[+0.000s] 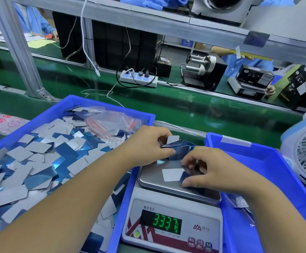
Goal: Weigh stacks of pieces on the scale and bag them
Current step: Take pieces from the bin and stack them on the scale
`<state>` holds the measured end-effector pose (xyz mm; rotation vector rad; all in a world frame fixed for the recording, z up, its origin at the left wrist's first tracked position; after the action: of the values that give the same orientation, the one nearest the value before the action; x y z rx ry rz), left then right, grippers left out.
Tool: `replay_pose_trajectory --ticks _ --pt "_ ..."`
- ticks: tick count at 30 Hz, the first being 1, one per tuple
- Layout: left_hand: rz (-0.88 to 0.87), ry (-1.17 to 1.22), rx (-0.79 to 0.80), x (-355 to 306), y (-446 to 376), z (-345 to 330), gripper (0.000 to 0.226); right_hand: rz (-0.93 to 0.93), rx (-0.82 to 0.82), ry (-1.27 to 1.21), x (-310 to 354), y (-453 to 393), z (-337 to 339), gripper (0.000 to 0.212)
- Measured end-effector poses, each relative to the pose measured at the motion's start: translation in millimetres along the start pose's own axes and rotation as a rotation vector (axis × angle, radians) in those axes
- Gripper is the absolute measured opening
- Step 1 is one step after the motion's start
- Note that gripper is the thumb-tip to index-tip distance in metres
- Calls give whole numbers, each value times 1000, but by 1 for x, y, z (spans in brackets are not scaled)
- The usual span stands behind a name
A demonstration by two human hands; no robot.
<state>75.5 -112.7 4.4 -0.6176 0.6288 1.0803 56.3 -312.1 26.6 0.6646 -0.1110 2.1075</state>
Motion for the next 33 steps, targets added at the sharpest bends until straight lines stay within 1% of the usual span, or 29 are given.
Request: replay_pose_trajectory --ticks 3,5,8,10,13,15,17,19,22,24,26,29,33 --pt "-14 3 15 -2 1 1 9 41 11 57 9 -3 -4 27" --pt "-11 9 17 -1 1 2 8 37 16 67 11 -4 -4 26" --pt "7 24 13 2 2 6 9 22 -6 6 12 -2 -5 28" --pt "6 26 12 3 2 8 12 25 -76 -16 11 -2 -4 28" --pt "7 12 36 3 3 8 12 91 -299 5 9 -2 3 27" --pt "15 31 65 3 4 8 12 148 -415 69 7 -3 4 26" --pt "25 63 108 3 5 10 15 166 -451 99 4 -7 2 27" --pt "22 93 175 3 6 12 21 145 -449 62 -1 -10 -1 28" --pt "4 137 222 2 9 14 21 104 -472 48 -6 -14 -1 20" --pt "-7 139 210 1 10 12 18 106 -476 67 -4 -15 -3 17" --pt "-19 108 165 0 9 9 16 113 -468 92 -2 -16 -5 15" --pt "-27 31 89 -2 8 8 9 101 -480 87 -3 -14 0 19" --pt "-44 -23 65 -2 8 9 6 180 -535 -106 -7 -4 11 23"
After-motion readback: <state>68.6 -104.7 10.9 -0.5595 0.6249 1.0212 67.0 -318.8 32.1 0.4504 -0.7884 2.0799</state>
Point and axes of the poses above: each hand's wrist, its own y-axis away from the middle knuckle, its own z-axis out of the back of the hand, x = y × z, the point moved 3 cm from there along -y, towards the middle knuckle, and after that the axes turned 6 degrees about x, right-handed, at the moved point
